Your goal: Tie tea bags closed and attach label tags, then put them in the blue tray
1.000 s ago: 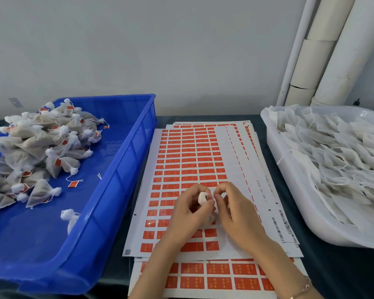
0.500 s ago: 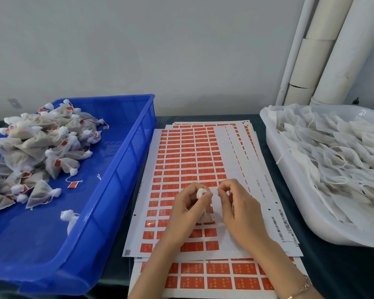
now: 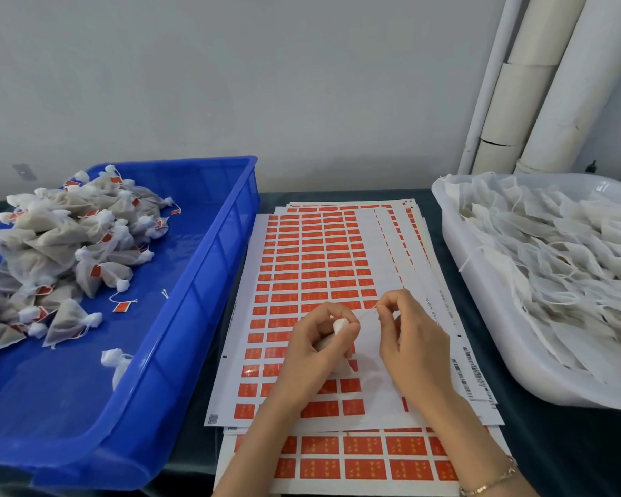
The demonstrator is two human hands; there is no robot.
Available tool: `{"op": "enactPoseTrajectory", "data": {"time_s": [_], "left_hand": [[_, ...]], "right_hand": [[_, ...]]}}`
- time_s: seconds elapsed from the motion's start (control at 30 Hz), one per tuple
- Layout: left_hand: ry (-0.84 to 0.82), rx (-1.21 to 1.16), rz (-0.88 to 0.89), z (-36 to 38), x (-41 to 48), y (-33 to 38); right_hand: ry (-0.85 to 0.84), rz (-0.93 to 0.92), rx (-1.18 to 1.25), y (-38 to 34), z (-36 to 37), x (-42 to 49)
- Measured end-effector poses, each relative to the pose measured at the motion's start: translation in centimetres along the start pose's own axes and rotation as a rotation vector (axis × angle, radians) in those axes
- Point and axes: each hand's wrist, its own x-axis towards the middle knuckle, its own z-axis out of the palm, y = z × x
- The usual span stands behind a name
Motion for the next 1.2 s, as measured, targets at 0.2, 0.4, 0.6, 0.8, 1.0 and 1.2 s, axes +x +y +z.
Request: {"op": "enactPoseTrajectory", "data": {"time_s": [0.2, 0.4, 0.6, 0.8, 1.0, 1.2], "left_hand": [[0.018, 0.018, 0.002, 0.12, -0.11, 0.08], [0.025, 0.035, 0.007, 0.21, -0.13, 0.03], [0.03, 0.025, 0.009, 0.03, -0.08, 0.15], [0.035, 0.038, 0.022, -0.38, -0.01, 0.05], [0.082, 0.019, 0.007, -0.42, 0.04, 0.39], [0.102, 0.035, -0.043, -0.55, 0.0, 0.27]], "right_hand": [[0.017, 0.027, -0.03, 0.3, 0.1, 0.07], [0.019, 0.067, -0.047, 0.5, 0.26, 0.23], [-0.014, 0.087, -0.025, 0.6, 0.26, 0.24], [-0.104, 0.158, 0.123, 0.99, 0.0, 0.41], [-0.142, 0.136, 0.154, 0.91, -0.01, 0.24], [-0.182, 0.128, 0.174, 0.96, -0.11, 0.15]]}}
